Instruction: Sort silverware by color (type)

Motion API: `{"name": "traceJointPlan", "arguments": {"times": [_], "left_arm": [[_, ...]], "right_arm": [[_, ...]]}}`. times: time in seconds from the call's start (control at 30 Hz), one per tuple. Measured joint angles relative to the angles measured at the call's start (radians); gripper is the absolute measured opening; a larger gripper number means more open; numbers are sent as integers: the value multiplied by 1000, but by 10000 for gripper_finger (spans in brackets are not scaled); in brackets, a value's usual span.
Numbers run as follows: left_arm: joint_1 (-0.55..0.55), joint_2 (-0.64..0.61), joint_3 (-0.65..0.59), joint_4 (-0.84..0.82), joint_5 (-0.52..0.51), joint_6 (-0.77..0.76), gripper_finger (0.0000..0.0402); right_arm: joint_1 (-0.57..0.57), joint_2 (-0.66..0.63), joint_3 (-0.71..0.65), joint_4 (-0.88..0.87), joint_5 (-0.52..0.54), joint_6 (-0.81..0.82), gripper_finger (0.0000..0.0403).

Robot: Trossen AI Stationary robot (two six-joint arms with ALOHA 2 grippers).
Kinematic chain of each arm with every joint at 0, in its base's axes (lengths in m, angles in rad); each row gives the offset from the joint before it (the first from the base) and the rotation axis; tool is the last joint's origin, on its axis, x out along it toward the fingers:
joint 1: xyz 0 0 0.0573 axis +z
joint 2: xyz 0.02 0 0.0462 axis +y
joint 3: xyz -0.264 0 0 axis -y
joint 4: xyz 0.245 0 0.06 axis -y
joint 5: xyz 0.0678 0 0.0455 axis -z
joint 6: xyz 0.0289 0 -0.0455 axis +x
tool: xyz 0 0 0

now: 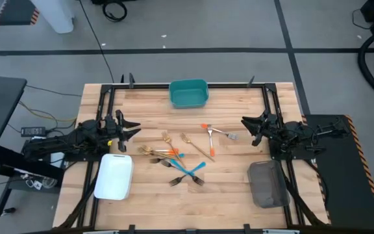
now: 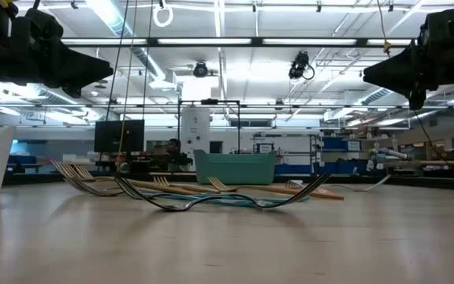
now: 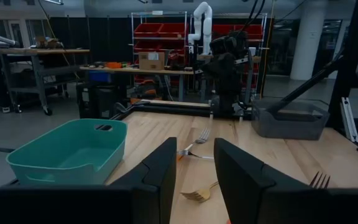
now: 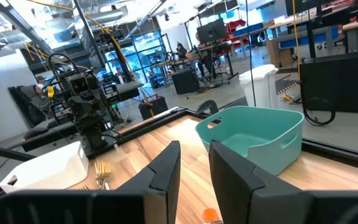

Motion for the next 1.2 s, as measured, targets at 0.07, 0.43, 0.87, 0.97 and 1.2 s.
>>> {"name": "traceJointPlan", "arguments": {"times": [0.07, 0.43, 0.87, 0.97, 1.2], "left_arm": [[0, 0, 0, 0, 0, 0, 116], [0, 0, 0, 1, 0, -268, 116], [0, 0, 0, 1, 0, -350, 116], [0, 0, 0, -2, 0, -350, 116], [0, 0, 0, 126, -67, -332, 116]], "right_arm": [[0, 0, 0, 0, 0, 0, 93], [-2, 0, 0, 0, 60, -332, 93], [-2, 0, 0, 103, 60, -302, 93], [-12, 0, 0, 148, 49, -352, 93], [-40, 0, 0, 294, -108, -368, 93]]}}
